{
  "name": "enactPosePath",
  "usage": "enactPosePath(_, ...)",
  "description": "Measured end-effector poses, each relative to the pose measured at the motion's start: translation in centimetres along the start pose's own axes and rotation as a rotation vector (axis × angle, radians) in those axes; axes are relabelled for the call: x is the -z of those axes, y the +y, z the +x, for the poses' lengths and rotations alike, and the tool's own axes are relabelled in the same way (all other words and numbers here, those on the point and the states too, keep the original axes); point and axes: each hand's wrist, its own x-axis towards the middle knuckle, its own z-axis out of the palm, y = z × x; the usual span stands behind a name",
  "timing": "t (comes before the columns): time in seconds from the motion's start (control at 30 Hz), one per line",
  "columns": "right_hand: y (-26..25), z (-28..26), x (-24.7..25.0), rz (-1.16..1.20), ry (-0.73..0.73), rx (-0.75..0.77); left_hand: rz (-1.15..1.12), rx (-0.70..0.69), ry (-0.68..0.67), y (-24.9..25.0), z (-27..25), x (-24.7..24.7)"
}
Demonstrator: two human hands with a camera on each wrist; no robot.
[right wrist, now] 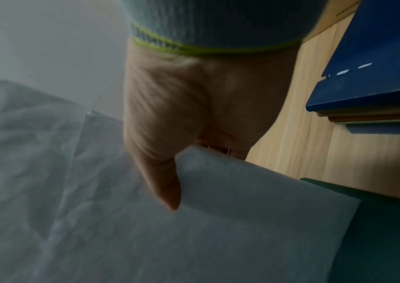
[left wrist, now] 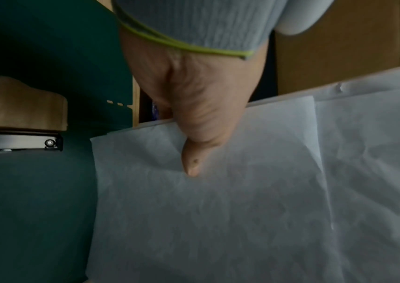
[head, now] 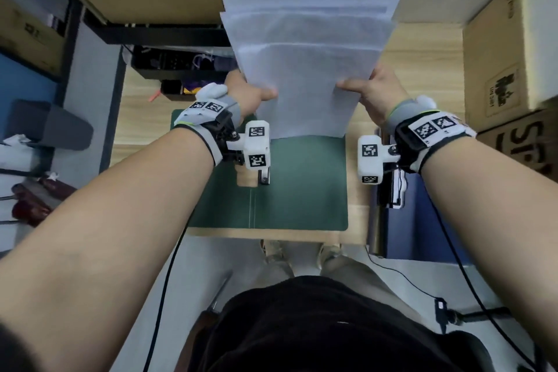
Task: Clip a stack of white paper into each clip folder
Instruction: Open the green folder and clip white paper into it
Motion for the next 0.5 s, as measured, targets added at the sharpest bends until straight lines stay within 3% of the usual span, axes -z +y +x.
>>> enactPosePath(0.23, 0.7, -2.2, 0.1, -0.154, -0.045, 0.034, 0.021, -0.032, -0.028, -0.7, -1.8, 0.3)
enactPosePath(0.5, 1.3, -1.8, -0.1, -0.169, -0.055, 0.019, 0.100, -0.029, -0.032, -0.7, -2.3, 0.4)
